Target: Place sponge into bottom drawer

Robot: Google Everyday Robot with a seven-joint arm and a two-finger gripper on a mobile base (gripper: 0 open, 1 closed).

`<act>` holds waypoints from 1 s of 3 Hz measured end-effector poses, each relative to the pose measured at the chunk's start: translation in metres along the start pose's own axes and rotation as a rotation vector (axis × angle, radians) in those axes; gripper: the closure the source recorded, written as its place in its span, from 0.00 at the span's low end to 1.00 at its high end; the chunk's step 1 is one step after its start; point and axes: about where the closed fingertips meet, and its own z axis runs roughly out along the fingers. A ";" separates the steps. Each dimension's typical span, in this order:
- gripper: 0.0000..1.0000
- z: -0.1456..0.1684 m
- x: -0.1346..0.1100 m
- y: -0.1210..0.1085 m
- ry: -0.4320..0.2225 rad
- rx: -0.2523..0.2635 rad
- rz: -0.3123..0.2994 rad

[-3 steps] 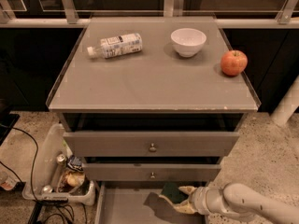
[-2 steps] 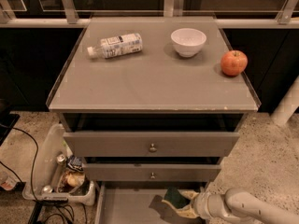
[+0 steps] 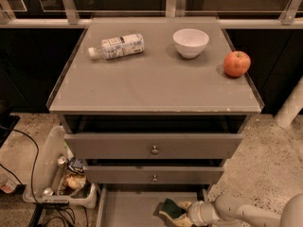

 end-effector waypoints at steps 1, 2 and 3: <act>1.00 0.000 0.000 0.000 0.000 0.000 0.000; 1.00 0.012 0.001 -0.003 -0.015 0.000 0.008; 1.00 0.038 -0.001 -0.008 -0.072 -0.028 -0.008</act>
Offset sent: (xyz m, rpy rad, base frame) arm 0.0166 0.0160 -0.0276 0.0423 -0.0064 -0.0306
